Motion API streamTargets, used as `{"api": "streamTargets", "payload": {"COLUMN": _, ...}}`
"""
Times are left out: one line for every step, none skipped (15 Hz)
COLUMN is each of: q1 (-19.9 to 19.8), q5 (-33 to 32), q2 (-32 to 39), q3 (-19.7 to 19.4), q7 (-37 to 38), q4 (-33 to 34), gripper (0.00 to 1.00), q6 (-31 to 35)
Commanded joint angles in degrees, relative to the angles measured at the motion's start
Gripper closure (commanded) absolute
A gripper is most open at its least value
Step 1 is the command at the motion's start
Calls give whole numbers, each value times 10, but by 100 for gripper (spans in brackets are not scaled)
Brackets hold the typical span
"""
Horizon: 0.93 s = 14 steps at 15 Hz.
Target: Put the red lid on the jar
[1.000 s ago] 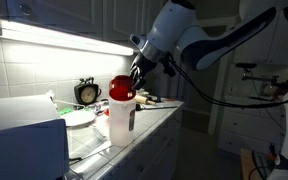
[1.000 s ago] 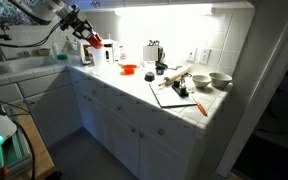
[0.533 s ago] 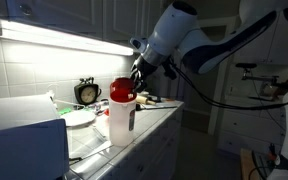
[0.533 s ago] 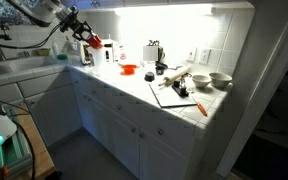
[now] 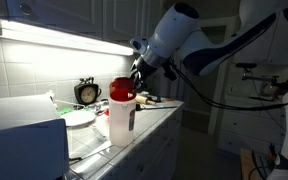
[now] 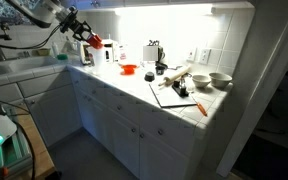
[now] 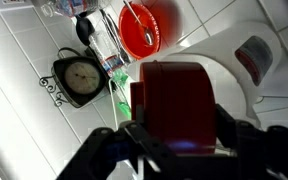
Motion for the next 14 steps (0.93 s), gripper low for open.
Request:
{"api": "streamTargets", "payload": {"q1": 4, "q5": -46, "q2": -6, "q3": 0, "q7": 38, "q4": -11, "gripper": 59, "q6": -7}}
{"api": "streamTargets", "payload": {"q1": 4, "q5": -54, "q2": -6, "q3": 0, "q7": 44, "q4": -12, "gripper": 59, "q6": -8}}
{"api": "streamTargets", "payload": {"q1": 4, "q5": -60, "q2": -5, "q3": 0, "q7": 48, "q4": -14, "gripper": 59, "q6": -8}}
{"api": "streamTargets", "payload": {"q1": 4, "q5": -65, "q2": -5, "q3": 0, "q7": 51, "q4": -16, "gripper": 59, "q6": -9}}
{"api": "streamTargets", "payload": {"q1": 5, "q5": -71, "q2": -5, "q3": 0, "q7": 55, "q4": -18, "gripper": 59, "q6": -9}}
{"api": "streamTargets", "payload": {"q1": 5, "q5": -76, "q2": -4, "q3": 0, "q7": 60, "q4": -19, "gripper": 59, "q6": -10}}
{"api": "streamTargets", "payload": {"q1": 5, "q5": -78, "q2": -4, "q3": 1, "q7": 62, "q4": -19, "gripper": 59, "q6": -10}}
{"api": "streamTargets", "payload": {"q1": 6, "q5": -81, "q2": -3, "q3": 1, "q7": 65, "q4": -19, "gripper": 59, "q6": -11}}
{"api": "streamTargets", "payload": {"q1": 6, "q5": -84, "q2": -3, "q3": 1, "q7": 67, "q4": -19, "gripper": 59, "q6": -12}}
{"api": "streamTargets", "payload": {"q1": 7, "q5": -85, "q2": -2, "q3": 2, "q7": 69, "q4": -18, "gripper": 59, "q6": -13}}
{"api": "streamTargets", "payload": {"q1": 8, "q5": -87, "q2": -1, "q3": 2, "q7": 71, "q4": -18, "gripper": 59, "q6": -15}}
{"api": "streamTargets", "payload": {"q1": 9, "q5": -87, "q2": -1, "q3": 2, "q7": 74, "q4": -18, "gripper": 59, "q6": -16}}
{"api": "streamTargets", "payload": {"q1": 10, "q5": -89, "q2": 0, "q3": 2, "q7": 77, "q4": -17, "gripper": 49, "q6": -18}}
{"api": "streamTargets", "payload": {"q1": 11, "q5": -89, "q2": 0, "q3": 3, "q7": 79, "q4": -16, "gripper": 49, "q6": -19}}
